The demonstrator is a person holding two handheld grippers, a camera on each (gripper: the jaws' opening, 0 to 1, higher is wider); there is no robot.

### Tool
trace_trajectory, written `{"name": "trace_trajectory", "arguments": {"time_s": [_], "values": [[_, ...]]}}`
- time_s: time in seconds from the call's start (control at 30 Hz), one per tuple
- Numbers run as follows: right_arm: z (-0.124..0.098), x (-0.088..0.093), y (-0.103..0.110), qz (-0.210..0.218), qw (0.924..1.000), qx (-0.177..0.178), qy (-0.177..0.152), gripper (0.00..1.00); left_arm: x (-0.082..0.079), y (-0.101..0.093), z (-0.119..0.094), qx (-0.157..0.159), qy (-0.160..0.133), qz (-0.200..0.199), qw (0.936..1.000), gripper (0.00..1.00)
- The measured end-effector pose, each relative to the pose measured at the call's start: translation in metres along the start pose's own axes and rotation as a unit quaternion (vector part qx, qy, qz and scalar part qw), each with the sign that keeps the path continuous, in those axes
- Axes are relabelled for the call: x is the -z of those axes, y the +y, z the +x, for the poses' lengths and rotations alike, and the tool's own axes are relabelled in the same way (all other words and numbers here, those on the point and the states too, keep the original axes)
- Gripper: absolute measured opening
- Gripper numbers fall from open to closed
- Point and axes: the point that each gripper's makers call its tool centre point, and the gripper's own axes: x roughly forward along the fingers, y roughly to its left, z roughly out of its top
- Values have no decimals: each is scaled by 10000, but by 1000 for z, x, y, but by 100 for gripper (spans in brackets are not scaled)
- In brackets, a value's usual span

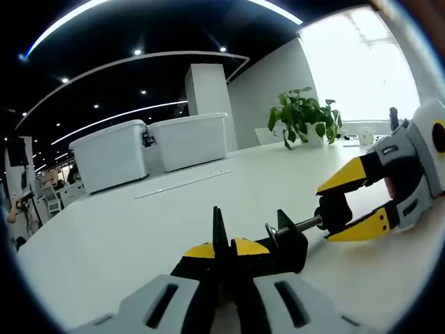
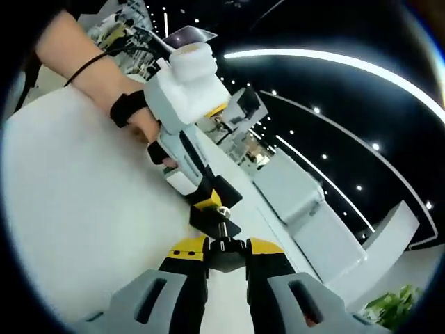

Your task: Clamp the fixed fixture on the desktop, loosen the retaining clip, secure it to the edge of the desk, and tighten the retaining clip.

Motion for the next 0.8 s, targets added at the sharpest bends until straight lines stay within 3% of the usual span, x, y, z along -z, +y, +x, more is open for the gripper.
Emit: {"name": "trace_trajectory", "arguments": {"time_s": [0.17, 0.23, 0.53, 0.63, 0.73, 0.8], "values": [[0, 0, 2, -328, 9995, 17, 34, 20, 0, 0, 0, -2, 2, -4, 10000, 7], [0, 0, 2, -750, 9971, 53, 74, 20, 0, 0, 0, 2, 0, -5, 10000, 7], [1, -1, 4, -1094, 9939, 95, 109, 19, 0, 0, 0, -5, 4, -3, 10000, 7], [0, -2, 3, -1003, 9949, 98, 80, 20, 0, 0, 0, -8, 3, -1, 10000, 7], [-1, -1, 1, -325, 9994, 105, 48, 22, 0, 0, 0, -10, 2, 4, 10000, 7], [-1, -1, -2, 286, 9996, 67, 20, 32, 0, 0, 0, -9, 1, 5, 10000, 7]]}}
